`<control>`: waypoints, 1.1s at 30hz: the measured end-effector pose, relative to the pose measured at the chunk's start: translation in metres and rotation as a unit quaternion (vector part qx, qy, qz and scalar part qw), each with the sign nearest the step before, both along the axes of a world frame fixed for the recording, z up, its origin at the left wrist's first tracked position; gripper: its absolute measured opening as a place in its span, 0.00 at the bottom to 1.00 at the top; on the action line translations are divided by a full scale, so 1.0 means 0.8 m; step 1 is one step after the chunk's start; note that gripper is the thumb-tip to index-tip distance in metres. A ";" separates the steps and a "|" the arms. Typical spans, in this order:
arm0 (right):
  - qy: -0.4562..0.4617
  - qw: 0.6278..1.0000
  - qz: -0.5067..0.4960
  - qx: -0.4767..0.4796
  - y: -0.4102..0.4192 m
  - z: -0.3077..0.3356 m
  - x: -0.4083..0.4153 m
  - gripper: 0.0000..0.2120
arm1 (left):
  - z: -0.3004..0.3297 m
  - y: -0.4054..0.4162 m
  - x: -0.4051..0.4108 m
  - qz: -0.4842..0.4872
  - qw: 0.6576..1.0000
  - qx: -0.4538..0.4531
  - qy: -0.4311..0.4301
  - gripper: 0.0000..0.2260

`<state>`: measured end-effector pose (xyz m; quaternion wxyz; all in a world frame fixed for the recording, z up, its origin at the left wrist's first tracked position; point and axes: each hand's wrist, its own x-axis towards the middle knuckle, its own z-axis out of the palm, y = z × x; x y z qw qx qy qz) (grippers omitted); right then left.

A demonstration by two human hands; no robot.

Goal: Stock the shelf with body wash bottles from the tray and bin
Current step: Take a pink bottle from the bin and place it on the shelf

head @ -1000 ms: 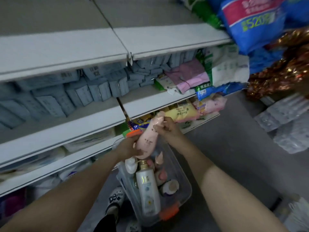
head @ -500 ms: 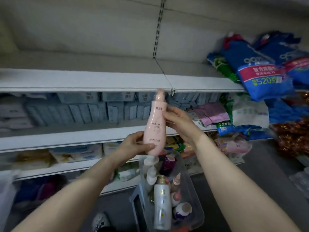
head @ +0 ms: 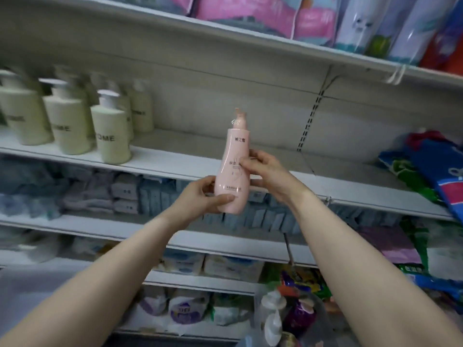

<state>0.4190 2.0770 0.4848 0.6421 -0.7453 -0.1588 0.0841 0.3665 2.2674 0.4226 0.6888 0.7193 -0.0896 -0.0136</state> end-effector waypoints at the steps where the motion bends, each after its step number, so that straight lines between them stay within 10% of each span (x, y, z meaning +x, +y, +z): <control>1: -0.003 1.000 0.007 -0.006 0.014 0.008 0.010 0.17 | 0.008 0.012 0.007 0.010 1.000 0.008 -0.007 0.20; 33: -0.099 0.993 0.005 -0.064 0.277 0.035 0.297 0.21 | 0.018 0.187 0.293 0.328 0.940 0.076 0.064 0.21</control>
